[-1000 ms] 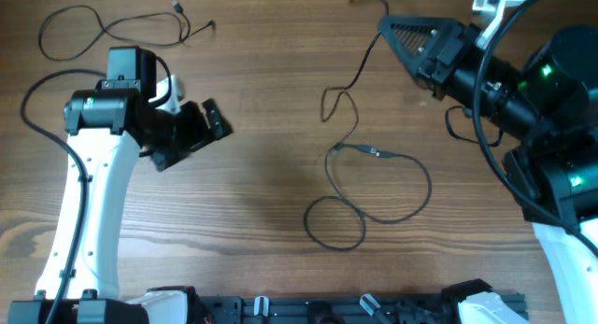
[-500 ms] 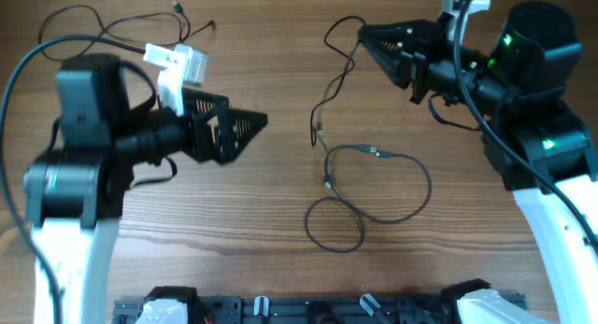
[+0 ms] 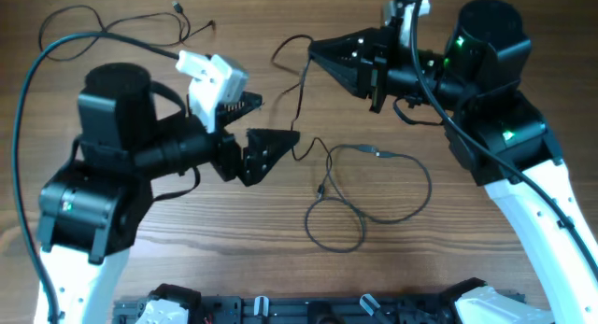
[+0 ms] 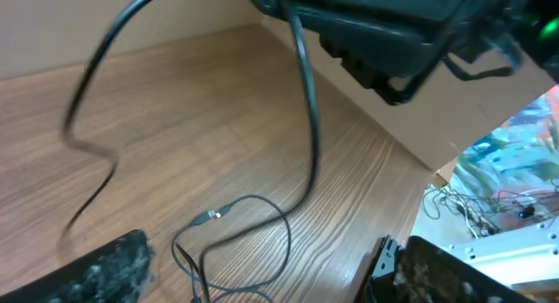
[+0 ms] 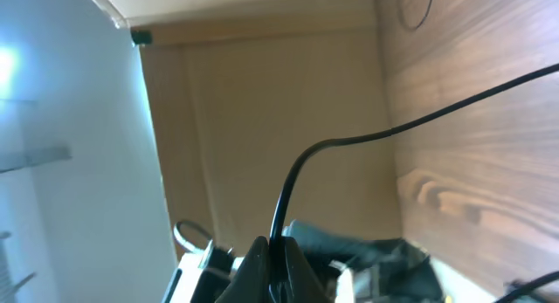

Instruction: Untangle cables

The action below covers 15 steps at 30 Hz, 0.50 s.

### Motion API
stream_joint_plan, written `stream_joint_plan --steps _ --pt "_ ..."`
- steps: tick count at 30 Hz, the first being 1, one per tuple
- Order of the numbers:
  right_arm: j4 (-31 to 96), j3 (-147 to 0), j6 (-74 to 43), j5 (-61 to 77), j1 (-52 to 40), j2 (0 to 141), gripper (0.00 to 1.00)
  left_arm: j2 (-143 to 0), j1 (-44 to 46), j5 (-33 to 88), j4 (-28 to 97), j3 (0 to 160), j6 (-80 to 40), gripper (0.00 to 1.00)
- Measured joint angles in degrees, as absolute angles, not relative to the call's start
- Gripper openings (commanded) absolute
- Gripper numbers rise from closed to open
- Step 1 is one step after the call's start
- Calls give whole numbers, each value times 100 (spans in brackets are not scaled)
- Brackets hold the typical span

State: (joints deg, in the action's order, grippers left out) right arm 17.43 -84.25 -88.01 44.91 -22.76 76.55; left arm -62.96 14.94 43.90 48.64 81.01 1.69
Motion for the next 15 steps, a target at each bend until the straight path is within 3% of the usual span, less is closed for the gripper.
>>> stream_joint_plan --steps 7,15 --pt "1758 -8425 -8980 4633 -2285 7655 4 -6392 1804 4305 4600 8101 189 75" --pt "1745 -8425 -9203 4912 -2285 7655 4 -6497 1839 4287 4475 8101 119 67"
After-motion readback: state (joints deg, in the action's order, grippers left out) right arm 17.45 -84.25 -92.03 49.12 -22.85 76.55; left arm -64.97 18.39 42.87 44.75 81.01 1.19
